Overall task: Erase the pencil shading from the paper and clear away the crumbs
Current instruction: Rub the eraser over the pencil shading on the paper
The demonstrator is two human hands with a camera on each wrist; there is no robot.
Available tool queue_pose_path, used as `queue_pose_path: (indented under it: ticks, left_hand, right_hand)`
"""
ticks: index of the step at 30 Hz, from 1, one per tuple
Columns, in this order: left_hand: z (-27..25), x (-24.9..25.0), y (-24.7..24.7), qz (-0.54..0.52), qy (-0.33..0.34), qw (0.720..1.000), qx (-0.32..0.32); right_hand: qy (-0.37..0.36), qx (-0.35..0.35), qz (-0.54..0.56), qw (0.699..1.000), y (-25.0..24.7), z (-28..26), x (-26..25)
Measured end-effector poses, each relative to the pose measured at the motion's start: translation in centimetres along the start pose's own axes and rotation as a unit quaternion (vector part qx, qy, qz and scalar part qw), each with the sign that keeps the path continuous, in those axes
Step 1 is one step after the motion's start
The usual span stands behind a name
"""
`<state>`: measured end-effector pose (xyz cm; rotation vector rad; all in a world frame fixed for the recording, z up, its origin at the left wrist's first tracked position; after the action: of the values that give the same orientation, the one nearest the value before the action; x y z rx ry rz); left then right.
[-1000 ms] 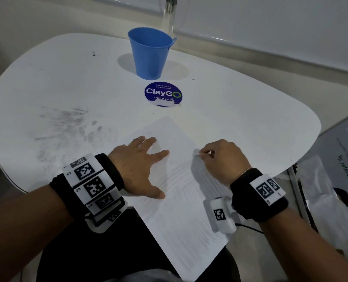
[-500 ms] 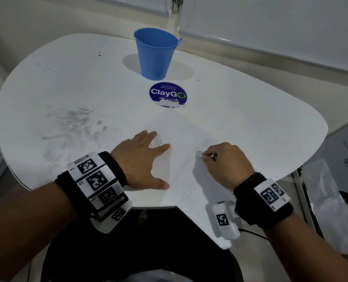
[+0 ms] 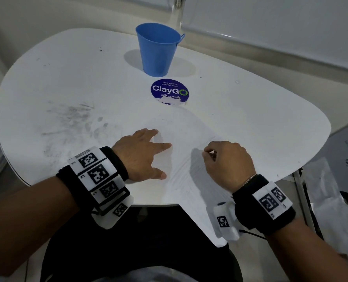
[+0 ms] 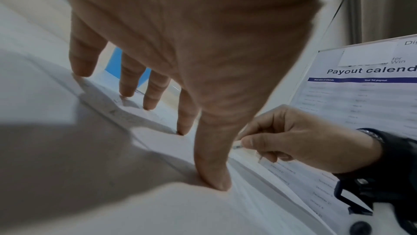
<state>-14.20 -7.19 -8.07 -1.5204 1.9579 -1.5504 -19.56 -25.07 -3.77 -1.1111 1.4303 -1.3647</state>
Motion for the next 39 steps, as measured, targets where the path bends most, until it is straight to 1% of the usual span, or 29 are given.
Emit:
queue_pose_path:
  ticks: [1,2,5,7,11,13,16,17,19,21,22,23,26,27,28,31,32,35,36,39]
  left_hand:
    - [0.0,0.1,-0.1,0.004,0.007,1.0,0.006]
    - [0.0,0.2,-0.3,0.013,0.014,1.0,0.011]
    - [-0.1,0.6,-0.8,0.036,0.018,0.999,0.03]
    - [-0.3,0.8,-0.9,0.036,0.016,0.999,0.035]
    - [-0.5,1.1,-0.2,0.057,0.017,0.998,0.012]
    - [-0.6,1.0,0.3,0.067,0.017,0.998,-0.002]
    - [-0.7,1.0,0.7,0.072,0.015,0.997,-0.016]
    - [-0.7,1.0,0.8,0.073,0.014,0.997,-0.021]
    - [-0.7,1.0,0.8,0.072,0.012,0.997,-0.024]
    - [-0.7,0.9,0.8,0.069,0.011,0.997,-0.022]
    - [-0.6,0.9,0.7,0.068,0.012,0.997,-0.021]
    - [-0.6,1.0,0.7,0.066,0.012,0.998,-0.02]
    - [-0.6,1.0,0.8,0.064,0.012,0.998,-0.018]
    - [-0.6,1.0,0.7,0.064,0.012,0.998,-0.017]
    - [-0.7,1.0,0.7,0.065,0.011,0.998,-0.018]
    - [-0.8,0.8,0.9,0.062,0.002,0.998,-0.032]
    - [-0.8,0.9,0.9,0.06,0.002,0.998,-0.032]
    - [-0.9,1.1,1.1,0.057,0.0,0.998,-0.031]
    - [-0.9,1.2,1.2,0.059,-0.001,0.998,-0.032]
    - [-1.0,1.3,1.3,0.062,-0.002,0.998,-0.033]
  right_hand:
    - [-0.014,0.02,-0.007,1.0,-0.4,-0.2,-0.7]
    - [-0.031,0.024,-0.001,0.999,-0.5,-0.4,-1.5]
    - [-0.068,-0.026,0.035,0.997,0.6,-0.9,-3.1]
    - [-0.066,-0.051,0.028,0.996,1.2,-1.2,-3.1]
    - [-0.051,-0.052,-0.006,0.997,0.7,-1.1,-2.6]
    - [-0.07,-0.045,0.021,0.996,0.5,-1.3,-3.4]
    - [-0.122,-0.063,0.098,0.986,1.0,-2.6,-5.9]
    - [-0.129,-0.067,0.104,0.984,1.1,-2.7,-6.2]
    - [-0.11,-0.062,0.08,0.989,1.1,-2.1,-5.4]
    - [-0.083,-0.037,0.051,0.994,0.6,-1.3,-4.0]
    - [-0.082,-0.029,0.043,0.995,0.5,-1.2,-3.9]
    - [-0.093,-0.031,0.042,0.994,0.5,-1.4,-4.3]
    - [-0.173,-0.09,0.078,0.978,1.7,-3.5,-7.3]
    - [-0.184,-0.099,0.078,0.975,1.7,-3.7,-7.7]
    - [-0.182,-0.095,0.076,0.976,1.6,-3.5,-7.6]
    - [-0.132,-0.065,0.083,0.986,1.0,-2.2,-5.8]
    - [-0.134,-0.066,0.083,0.985,1.0,-2.2,-5.8]
    - [-0.187,-0.093,0.083,0.975,1.7,-3.6,-7.8]
    - [-0.186,-0.091,0.083,0.975,1.7,-3.7,-7.9]
    - [-0.147,-0.061,0.093,0.983,1.2,-2.3,-6.6]
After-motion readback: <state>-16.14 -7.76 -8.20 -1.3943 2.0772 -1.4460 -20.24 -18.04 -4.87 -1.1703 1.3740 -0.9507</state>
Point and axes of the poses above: each hand's wrist, its own z-axis towards the middle knuckle, its own y-axis out of the palm, x = y × z, the point moved 10 cm from there along z, towards the middle knuckle, and after that the axes turned 15 degrees about -z, right-handed, at the moved point
